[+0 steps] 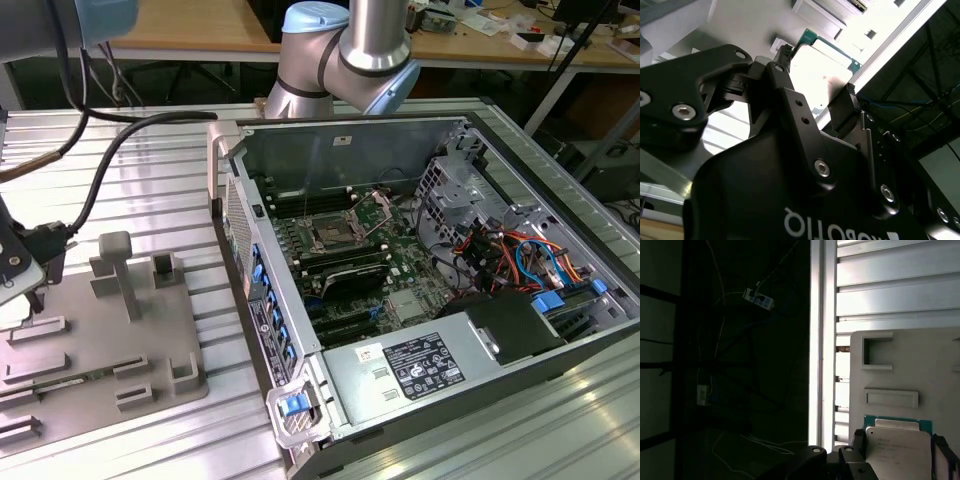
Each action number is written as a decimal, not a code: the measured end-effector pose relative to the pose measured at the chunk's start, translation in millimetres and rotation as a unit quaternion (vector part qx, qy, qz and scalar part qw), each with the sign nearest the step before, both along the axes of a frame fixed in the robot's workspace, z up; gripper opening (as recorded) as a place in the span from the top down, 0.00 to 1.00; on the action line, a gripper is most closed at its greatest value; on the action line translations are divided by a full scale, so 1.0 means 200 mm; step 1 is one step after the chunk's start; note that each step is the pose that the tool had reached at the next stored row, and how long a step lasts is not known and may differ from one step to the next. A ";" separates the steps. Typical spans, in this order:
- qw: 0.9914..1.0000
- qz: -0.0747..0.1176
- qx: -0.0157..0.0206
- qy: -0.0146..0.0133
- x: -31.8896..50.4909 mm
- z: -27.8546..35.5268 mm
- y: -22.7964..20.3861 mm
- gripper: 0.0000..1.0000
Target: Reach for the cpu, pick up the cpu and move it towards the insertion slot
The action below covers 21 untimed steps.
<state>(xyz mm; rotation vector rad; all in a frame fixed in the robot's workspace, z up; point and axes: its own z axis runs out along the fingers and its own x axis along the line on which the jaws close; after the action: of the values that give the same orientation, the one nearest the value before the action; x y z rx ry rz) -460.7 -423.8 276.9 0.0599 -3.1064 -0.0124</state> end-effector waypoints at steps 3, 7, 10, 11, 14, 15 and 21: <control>1.000 0.000 0.000 0.000 0.000 0.015 0.000 0.45; 1.000 0.000 0.000 0.000 0.000 0.039 0.000 0.45; 1.000 0.000 0.000 0.000 0.000 0.048 0.000 0.45; 1.000 0.000 0.000 0.000 0.000 0.049 0.000 0.45; 1.000 0.000 0.000 0.000 0.000 0.050 0.000 0.45; 1.000 0.000 0.000 0.000 0.000 0.050 0.000 0.45; 1.000 0.000 0.000 0.000 0.000 0.051 0.000 0.45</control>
<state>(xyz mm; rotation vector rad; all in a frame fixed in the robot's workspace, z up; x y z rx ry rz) -460.7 -423.8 287.0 0.0599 -3.1065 -0.0124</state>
